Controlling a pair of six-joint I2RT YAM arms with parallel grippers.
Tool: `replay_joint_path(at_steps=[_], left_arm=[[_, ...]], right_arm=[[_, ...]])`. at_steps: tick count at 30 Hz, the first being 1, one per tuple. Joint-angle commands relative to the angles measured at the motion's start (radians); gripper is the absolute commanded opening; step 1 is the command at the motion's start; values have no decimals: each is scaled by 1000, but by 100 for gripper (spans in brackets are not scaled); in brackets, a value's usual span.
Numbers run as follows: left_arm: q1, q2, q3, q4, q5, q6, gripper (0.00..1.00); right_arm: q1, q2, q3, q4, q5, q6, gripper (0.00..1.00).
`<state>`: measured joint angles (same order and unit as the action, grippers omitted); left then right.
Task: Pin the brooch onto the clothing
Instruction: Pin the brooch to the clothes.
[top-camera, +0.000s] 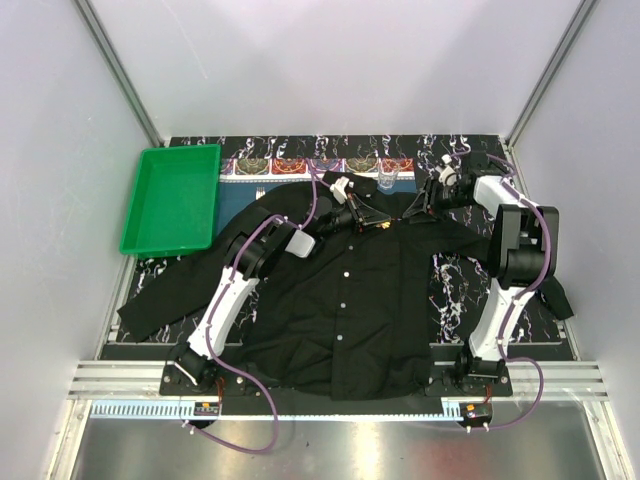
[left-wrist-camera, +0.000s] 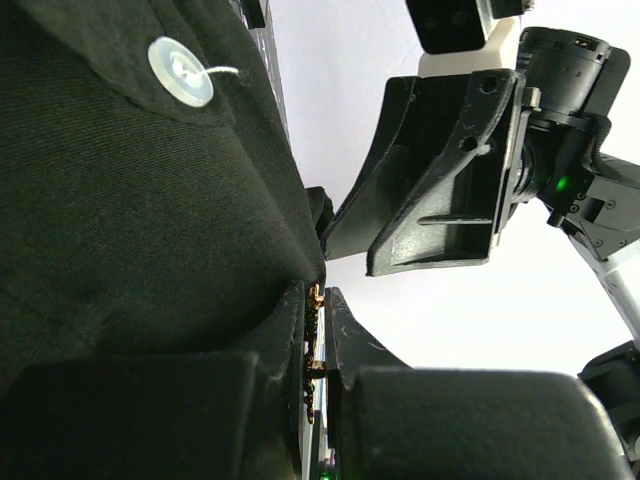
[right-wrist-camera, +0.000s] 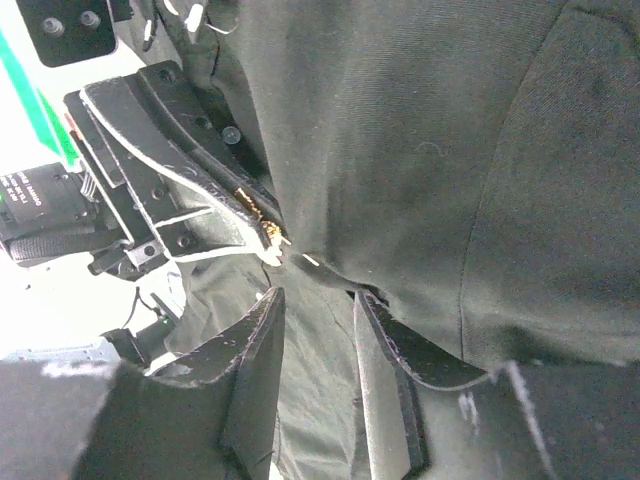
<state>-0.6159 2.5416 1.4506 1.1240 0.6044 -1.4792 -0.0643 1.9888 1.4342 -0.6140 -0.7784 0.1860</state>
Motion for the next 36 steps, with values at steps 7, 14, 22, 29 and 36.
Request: replay_joint_path(at_steps=[7,14,22,29,36], left_arm=[[-24,20,-2,123,-2,-35,0],[-30,23,-1,115,5,-33,0],[-36,29,7,111,3,-33,0],[-38,29,7,112,1,-38,0],[-38,28,-2,118,0,-43,0]], right_arm=[[6,67,37,49,-90,55,39],[6,96,29,86,-163,86,34],[6,116,28,97,-226,105,31],[6,133,25,103,-257,115,23],[6,130,9,114,-251,113,0]])
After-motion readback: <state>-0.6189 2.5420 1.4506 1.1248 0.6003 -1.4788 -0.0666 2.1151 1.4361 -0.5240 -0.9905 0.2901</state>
